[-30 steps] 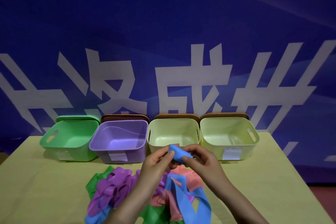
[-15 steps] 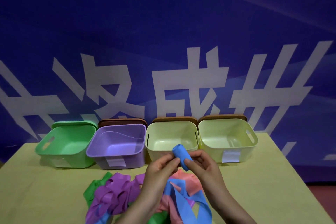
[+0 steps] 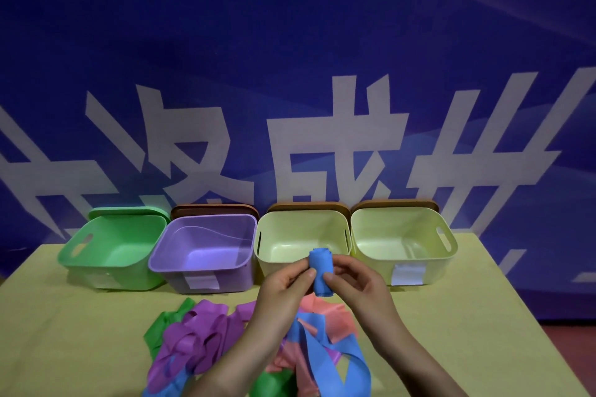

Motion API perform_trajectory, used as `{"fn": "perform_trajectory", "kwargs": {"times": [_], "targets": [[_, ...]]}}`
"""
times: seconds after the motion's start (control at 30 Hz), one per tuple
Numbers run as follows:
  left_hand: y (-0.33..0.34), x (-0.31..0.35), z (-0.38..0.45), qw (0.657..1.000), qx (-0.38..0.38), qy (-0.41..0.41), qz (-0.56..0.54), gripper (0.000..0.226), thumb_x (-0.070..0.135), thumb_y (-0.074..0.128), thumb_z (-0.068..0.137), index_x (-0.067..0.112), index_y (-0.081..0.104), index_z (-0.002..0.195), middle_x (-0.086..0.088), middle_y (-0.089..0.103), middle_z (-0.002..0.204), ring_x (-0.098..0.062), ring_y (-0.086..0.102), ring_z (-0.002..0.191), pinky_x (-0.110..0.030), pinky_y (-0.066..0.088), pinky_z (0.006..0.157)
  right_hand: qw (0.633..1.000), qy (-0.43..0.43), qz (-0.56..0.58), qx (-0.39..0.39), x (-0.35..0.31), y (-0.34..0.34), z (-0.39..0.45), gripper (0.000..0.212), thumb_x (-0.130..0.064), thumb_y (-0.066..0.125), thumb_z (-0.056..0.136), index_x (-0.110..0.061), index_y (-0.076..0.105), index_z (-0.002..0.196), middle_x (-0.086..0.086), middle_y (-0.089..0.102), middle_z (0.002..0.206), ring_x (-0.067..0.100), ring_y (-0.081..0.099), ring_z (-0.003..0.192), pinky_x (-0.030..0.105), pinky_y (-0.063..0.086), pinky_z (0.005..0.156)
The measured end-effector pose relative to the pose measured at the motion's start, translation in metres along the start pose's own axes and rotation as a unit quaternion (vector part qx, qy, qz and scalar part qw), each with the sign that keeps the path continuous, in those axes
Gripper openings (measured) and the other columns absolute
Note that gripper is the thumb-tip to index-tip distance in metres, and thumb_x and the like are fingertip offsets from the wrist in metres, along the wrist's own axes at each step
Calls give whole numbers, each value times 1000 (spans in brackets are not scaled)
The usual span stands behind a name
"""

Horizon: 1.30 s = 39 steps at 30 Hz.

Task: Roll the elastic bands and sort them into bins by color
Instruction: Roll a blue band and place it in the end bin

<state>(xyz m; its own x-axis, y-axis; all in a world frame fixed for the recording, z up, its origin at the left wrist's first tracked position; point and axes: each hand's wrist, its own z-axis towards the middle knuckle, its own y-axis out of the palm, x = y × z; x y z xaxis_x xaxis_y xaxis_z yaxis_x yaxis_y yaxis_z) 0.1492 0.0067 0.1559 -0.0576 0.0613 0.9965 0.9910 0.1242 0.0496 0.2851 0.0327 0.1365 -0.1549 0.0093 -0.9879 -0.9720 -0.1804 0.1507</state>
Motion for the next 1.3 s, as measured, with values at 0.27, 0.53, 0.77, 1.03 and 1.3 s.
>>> {"fn": "perform_trajectory", "kwargs": {"times": [0.27,0.53,0.77,1.03,1.3], "targets": [[25,-12,28,994,1,10,106,28,56,53,60,44,71,77,-16,65,101,-25,65,94,-36,55,64,996,-43,-69,33,7,-18,14,6,-3,64,86,-8,62,83,4,66,75,11,60,69,19,48,67],[46,-27,76,991,-43,-21,128,13,27,61,82,31,71,75,-7,66,79,-8,54,72,-25,44,71,994,10,-71,84,24,-41,45,3,-8,64,85,-10,64,87,5,69,79,12,61,71,23,49,68],[78,-53,138,988,-50,-50,136,27,14,66,83,28,69,60,3,67,70,-8,56,68,-24,44,68,987,57,-78,131,57,-76,97,16,2,56,90,-11,66,90,2,69,76,9,60,68,24,46,67],[97,-104,216,969,-99,-69,215,18,27,58,89,42,69,90,15,62,86,0,56,80,-11,41,75,957,134,-209,153,95,-123,169,24,-3,56,89,-23,60,77,-10,61,62,1,56,59,14,41,57],[95,-152,247,969,28,-64,236,34,23,63,87,44,48,110,3,50,85,-16,53,76,-29,44,70,862,247,-442,30,130,-149,233,30,-15,46,87,-19,35,59,-6,39,59,17,42,62,19,27,46]]}}
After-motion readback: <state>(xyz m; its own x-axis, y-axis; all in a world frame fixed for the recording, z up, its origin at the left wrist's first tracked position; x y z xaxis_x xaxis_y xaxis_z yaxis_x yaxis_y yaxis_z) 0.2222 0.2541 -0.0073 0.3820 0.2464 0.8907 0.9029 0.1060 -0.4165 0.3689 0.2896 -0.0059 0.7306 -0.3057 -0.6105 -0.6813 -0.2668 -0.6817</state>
